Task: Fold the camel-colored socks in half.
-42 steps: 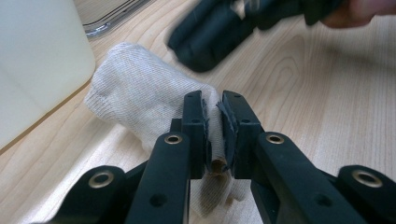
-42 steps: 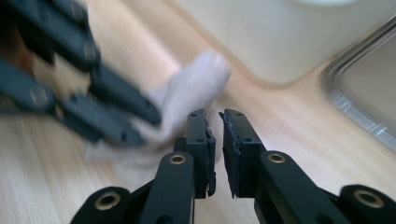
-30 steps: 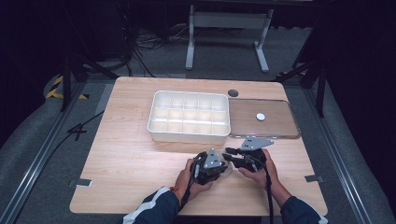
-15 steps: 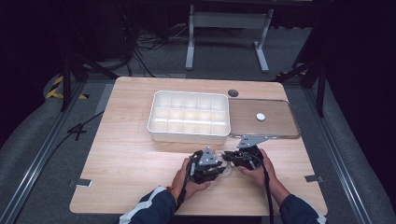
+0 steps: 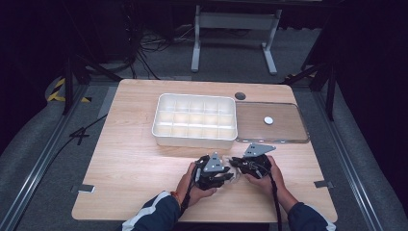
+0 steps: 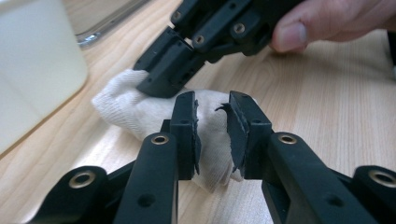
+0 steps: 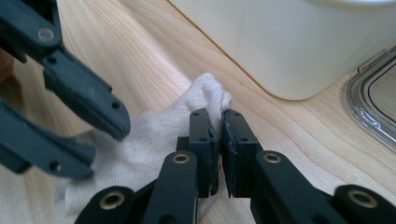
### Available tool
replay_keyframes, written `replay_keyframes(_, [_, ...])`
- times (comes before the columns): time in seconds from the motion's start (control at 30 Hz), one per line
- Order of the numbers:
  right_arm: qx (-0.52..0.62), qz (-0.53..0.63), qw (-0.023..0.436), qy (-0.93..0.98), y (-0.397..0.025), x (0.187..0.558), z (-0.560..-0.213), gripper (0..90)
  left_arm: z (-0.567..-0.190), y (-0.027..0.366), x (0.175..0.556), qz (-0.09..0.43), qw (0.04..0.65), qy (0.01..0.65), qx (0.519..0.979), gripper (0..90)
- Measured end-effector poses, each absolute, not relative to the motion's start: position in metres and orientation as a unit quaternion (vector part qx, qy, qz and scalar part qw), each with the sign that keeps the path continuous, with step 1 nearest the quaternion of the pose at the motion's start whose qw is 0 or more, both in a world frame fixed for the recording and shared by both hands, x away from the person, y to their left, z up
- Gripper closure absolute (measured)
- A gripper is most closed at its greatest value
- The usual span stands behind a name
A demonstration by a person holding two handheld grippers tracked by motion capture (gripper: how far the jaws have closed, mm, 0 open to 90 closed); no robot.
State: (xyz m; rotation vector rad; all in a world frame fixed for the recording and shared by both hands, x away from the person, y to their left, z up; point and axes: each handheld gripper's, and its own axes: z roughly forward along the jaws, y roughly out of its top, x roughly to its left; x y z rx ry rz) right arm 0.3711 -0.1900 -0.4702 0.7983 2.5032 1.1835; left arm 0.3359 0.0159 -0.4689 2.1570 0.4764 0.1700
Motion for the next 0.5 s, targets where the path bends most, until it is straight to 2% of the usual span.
replay_keyframes(0.17, [0.27,0.4,0.143,0.864,-0.1875,0.3678,-0.4698,83.4,-0.4732,0.0074,0.3277,0.111,0.415,0.168,0.887,75.2])
replay_keyframes(0.3, [0.268,0.398,0.148,0.865,-0.1884,0.3674,-0.4693,83.3,-0.4758,0.0082,0.3271,0.106,0.423,0.171,0.883,76.1])
replay_keyframes(0.5, [0.261,0.401,0.191,0.857,-0.186,0.3626,-0.4636,84.0,-0.4763,0.0077,0.3279,0.113,0.421,0.17,0.884,76.6])
